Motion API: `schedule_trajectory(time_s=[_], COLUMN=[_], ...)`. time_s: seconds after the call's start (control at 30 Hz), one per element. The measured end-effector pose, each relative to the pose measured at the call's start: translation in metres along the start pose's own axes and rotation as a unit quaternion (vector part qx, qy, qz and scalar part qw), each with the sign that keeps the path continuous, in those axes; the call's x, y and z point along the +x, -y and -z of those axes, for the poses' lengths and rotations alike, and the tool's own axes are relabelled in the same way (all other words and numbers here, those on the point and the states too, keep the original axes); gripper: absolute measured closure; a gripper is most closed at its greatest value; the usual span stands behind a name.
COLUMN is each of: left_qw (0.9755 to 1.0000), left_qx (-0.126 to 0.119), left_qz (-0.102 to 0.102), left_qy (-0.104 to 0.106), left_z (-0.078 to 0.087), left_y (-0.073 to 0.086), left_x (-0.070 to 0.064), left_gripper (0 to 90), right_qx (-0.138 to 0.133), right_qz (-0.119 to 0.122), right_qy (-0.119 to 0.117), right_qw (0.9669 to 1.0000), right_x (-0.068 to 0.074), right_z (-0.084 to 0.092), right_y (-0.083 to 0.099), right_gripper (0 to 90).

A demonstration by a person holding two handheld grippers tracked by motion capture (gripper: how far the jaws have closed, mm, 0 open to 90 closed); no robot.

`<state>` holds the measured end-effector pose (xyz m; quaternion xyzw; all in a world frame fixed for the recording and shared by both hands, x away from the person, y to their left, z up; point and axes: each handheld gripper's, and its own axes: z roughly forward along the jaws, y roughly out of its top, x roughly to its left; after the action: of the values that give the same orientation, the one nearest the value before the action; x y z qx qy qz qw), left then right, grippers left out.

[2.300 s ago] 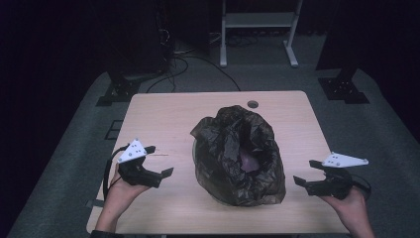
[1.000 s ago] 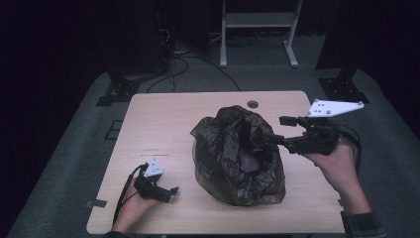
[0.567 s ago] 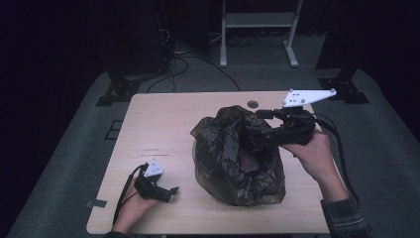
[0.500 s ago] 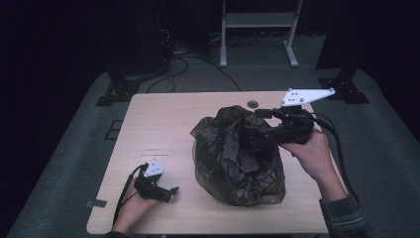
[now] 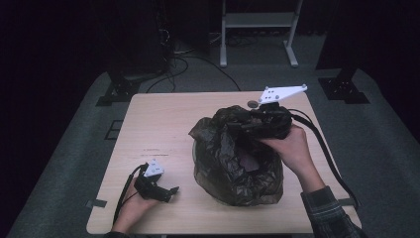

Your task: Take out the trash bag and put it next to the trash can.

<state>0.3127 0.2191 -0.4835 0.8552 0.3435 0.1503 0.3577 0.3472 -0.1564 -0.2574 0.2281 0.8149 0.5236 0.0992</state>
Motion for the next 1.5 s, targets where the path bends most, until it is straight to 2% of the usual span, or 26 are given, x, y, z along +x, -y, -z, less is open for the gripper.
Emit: schedule_trajectory(time_s=[0.03, 0.07, 0.1, 0.13, 0.17, 0.27, 0.47, 0.5, 0.57, 0.6, 0.63, 0.7, 0.8, 0.97, 1.03, 1.1, 1.17, 1.2, 1.23, 1.27, 1.37, 1.5], left_qw=[1.0000, 1.0000, 1.0000, 1.0000, 1.0000, 1.0000, 1.0000, 1.0000, 1.0000, 1.0000, 1.0000, 1.0000, 1.0000, 1.0000, 1.0000, 1.0000, 1.0000, 1.0000, 1.0000, 1.0000, 1.0000, 1.0000], left_qx=[0.000, 0.000, 0.000, 0.000, 0.000, 0.000, 0.000, 0.000, 0.000, 0.000, 0.000, 0.000, 0.001, 0.000, 0.000, 0.000, 0.000, 0.000, 0.000, 0.000, 0.000, 0.000], left_qz=[0.000, 0.000, 0.000, 0.000, 0.000, -0.001, 0.001, 0.002, 0.002, 0.002, 0.002, 0.003, 0.003, 0.004, 0.005, 0.005, 0.005, 0.005, 0.005, 0.005, 0.005, 0.005], left_qy=[0.000, 0.000, 0.000, 0.000, 0.000, 0.000, -0.002, -0.003, -0.003, -0.004, -0.004, -0.005, -0.006, -0.007, -0.007, -0.007, -0.007, -0.007, -0.007, -0.007, -0.007, -0.007], left_z=[0.000, 0.000, 0.000, 0.000, 0.000, 0.000, 0.000, 0.000, 0.000, 0.000, 0.000, 0.000, 0.000, 0.000, 0.000, 0.000, 0.000, 0.000, 0.000, 0.000, 0.000, 0.000], left_y=[0.000, 0.000, 0.000, 0.000, 0.000, 0.000, 0.000, 0.000, 0.000, 0.000, 0.000, 0.000, 0.000, 0.000, 0.000, 0.000, 0.000, 0.000, 0.000, 0.000, 0.000, 0.000], left_x=[0.000, 0.000, 0.000, 0.000, 0.000, 0.000, 0.000, 0.000, 0.000, 0.000, 0.000, 0.001, 0.001, 0.001, 0.001, 0.001, 0.001, 0.001, 0.001, 0.001, 0.001, 0.001], left_gripper=[0.0, 0.0, 0.0, 0.0, 0.0, 0.0, 0.0, 0.0, 0.0, 0.0, 0.0, 0.0, 0.0, 0.0, 0.0, 0.0, 0.0, 0.0, 0.0, 0.0, 0.0, 0.0], right_qx=[0.007, 0.007, 0.017, 0.023, 0.025, 0.032, 0.041, 0.043, 0.043, 0.046, 0.046, 0.051, 0.049, 0.040, 0.034, 0.035, 0.034, 0.036, 0.036, 0.037, 0.039, 0.043], right_qz=[0.001, 0.001, 0.010, 0.013, 0.016, 0.011, 0.003, -0.005, -0.010, -0.019, -0.019, -0.034, -0.044, -0.050, -0.049, -0.050, -0.053, -0.058, -0.058, -0.063, -0.076, -0.087], right_qy=[-0.001, -0.001, 0.011, 0.012, 0.015, 0.021, 0.043, 0.051, 0.054, 0.067, 0.067, 0.081, 0.086, 0.095, 0.105, 0.110, 0.113, 0.118, 0.118, 0.125, 0.132, 0.131], right_qw=[1.0000, 1.0000, 0.9997, 0.9996, 0.9994, 0.9992, 0.9982, 0.9978, 0.9975, 0.9965, 0.9965, 0.9948, 0.9941, 0.9934, 0.9927, 0.9921, 0.9916, 0.9906, 0.9906, 0.9895, 0.9876, 0.9867], right_x=[0.000, 0.000, 0.002, 0.003, 0.003, 0.004, 0.002, -0.001, -0.002, -0.005, -0.005, -0.008, -0.010, -0.010, -0.010, -0.011, -0.012, -0.014, -0.014, -0.016, -0.019, -0.023], right_z=[-0.002, -0.002, -0.005, -0.005, -0.004, 0.000, 0.020, 0.028, 0.031, 0.038, 0.038, 0.045, 0.051, 0.055, 0.056, 0.056, 0.055, 0.054, 0.054, 0.053, 0.052, 0.048], right_y=[0.001, 0.001, 0.002, 0.003, 0.004, 0.006, 0.022, 0.030, 0.034, 0.042, 0.042, 0.055, 0.065, 0.071, 0.072, 0.072, 0.072, 0.073, 0.073, 0.074, 0.077, 0.080], right_gripper=[67.8, 67.8, 82.2, 87.7, 89.0, 89.5, 89.6, 89.6, 89.6, 89.6, 89.6, 89.5, 89.6, 89.4, 83.6, 74.1, 71.2, 64.3, 64.3, 58.6, 49.3, 41.7])
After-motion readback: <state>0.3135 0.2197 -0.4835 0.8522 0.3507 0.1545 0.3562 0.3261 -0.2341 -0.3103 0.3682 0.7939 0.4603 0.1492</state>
